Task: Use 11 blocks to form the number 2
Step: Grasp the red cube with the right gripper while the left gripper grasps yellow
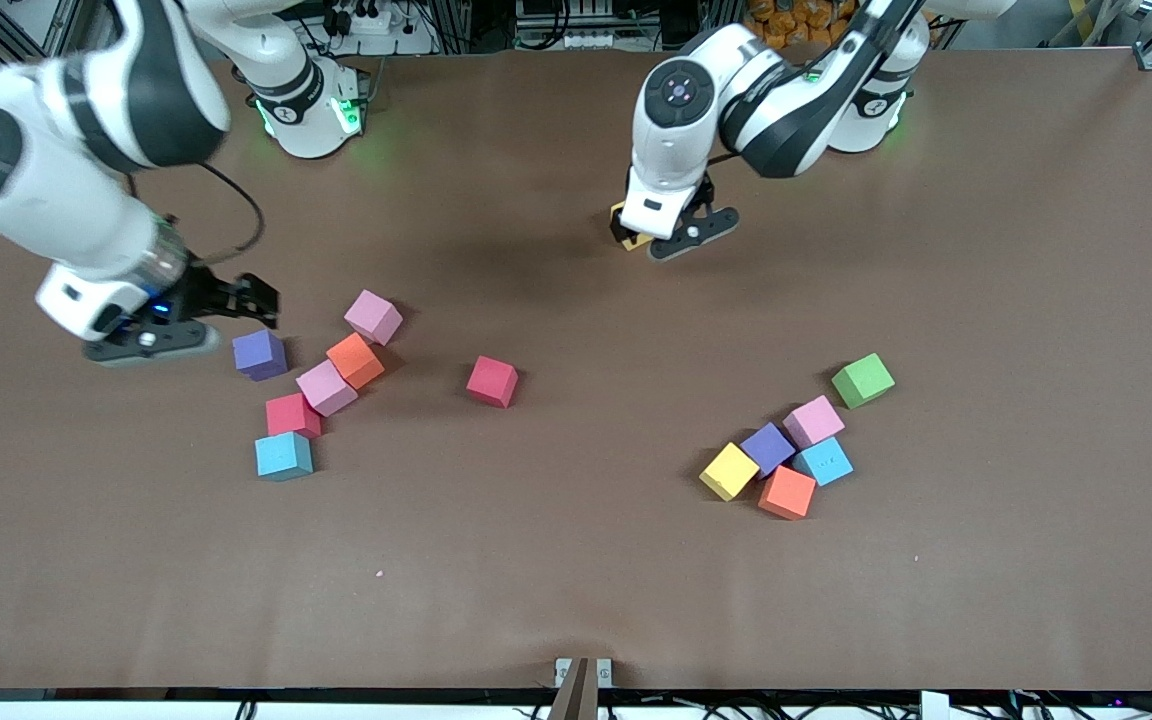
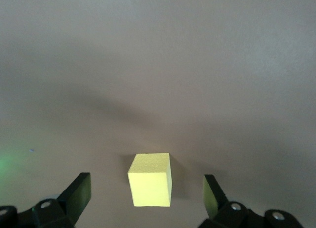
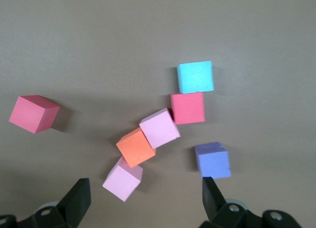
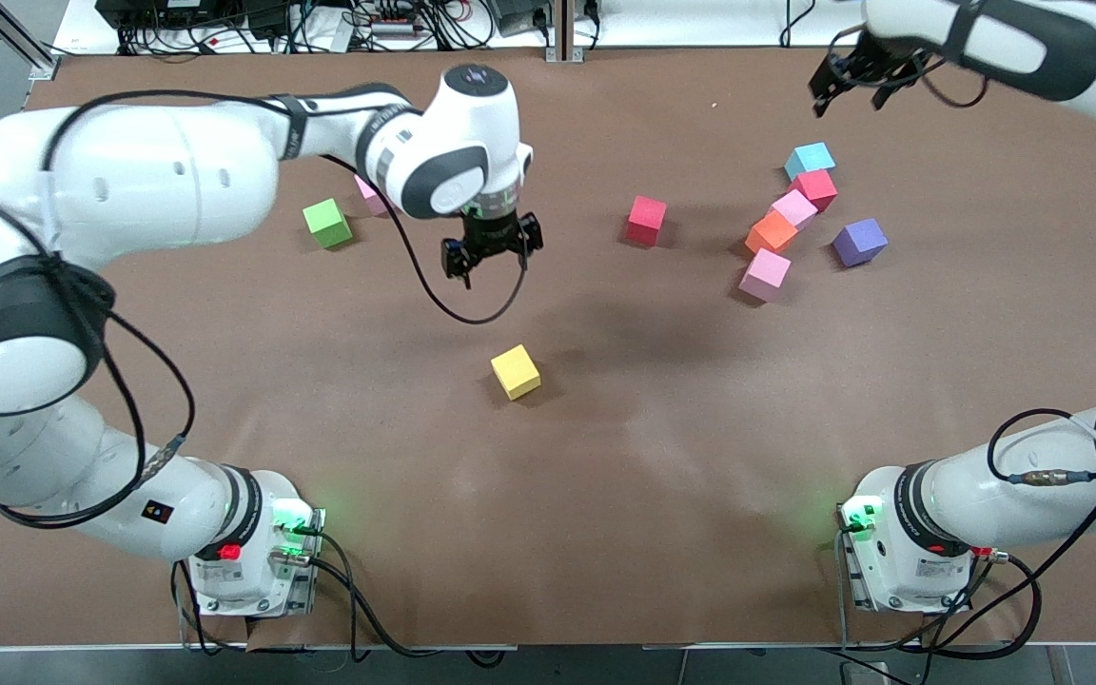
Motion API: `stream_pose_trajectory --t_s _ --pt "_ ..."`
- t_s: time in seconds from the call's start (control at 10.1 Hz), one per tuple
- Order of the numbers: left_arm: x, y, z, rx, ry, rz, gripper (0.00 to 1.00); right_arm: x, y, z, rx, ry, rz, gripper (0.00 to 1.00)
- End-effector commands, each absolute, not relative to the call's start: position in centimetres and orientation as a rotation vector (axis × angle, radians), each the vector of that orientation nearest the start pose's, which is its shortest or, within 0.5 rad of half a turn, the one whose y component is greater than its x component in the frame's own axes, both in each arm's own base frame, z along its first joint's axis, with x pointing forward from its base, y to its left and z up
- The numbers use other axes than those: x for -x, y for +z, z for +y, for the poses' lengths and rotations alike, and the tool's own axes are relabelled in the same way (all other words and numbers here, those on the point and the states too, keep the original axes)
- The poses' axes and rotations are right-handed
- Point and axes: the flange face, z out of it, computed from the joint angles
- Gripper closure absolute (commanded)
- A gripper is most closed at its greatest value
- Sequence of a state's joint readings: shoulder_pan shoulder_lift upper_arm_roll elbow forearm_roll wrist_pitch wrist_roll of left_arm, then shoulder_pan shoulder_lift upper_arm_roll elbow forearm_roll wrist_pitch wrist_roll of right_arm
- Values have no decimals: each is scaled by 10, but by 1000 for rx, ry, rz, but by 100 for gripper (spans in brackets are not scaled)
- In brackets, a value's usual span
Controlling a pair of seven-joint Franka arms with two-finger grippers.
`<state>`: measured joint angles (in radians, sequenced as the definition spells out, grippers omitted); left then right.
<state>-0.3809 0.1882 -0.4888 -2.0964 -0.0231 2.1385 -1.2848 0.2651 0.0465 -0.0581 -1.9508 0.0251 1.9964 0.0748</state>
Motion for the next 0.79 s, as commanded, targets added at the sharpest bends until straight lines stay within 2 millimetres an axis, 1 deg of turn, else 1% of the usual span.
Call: stream_pose_trajectory --t_s 0.0,0.1,0.2,0.3,0.4,0.59,0.69 --pt "-335 297 -424 3015 225 -688 0 -556 422 173 3103 12 13 0" --pt "-323 287 -424 3014 228 -669 0 -562 400 183 3090 20 89 0" --pt "-309 278 -426 3006 235 -643 0 -563 384 207 3073 -10 106 0" --pt "-296 269 -428 3010 238 -612 0 -564 368 222 3057 -14 204 0" --pt "-288 260 -431 3019 249 -592 0 -559 352 249 3051 -41 212 0" --pt "-284 246 -434 3013 267 -641 0 -560 316 276 3044 -78 225 0" --pt "-275 240 -440 3011 278 -636 0 -559 298 286 3037 -87 281 0"
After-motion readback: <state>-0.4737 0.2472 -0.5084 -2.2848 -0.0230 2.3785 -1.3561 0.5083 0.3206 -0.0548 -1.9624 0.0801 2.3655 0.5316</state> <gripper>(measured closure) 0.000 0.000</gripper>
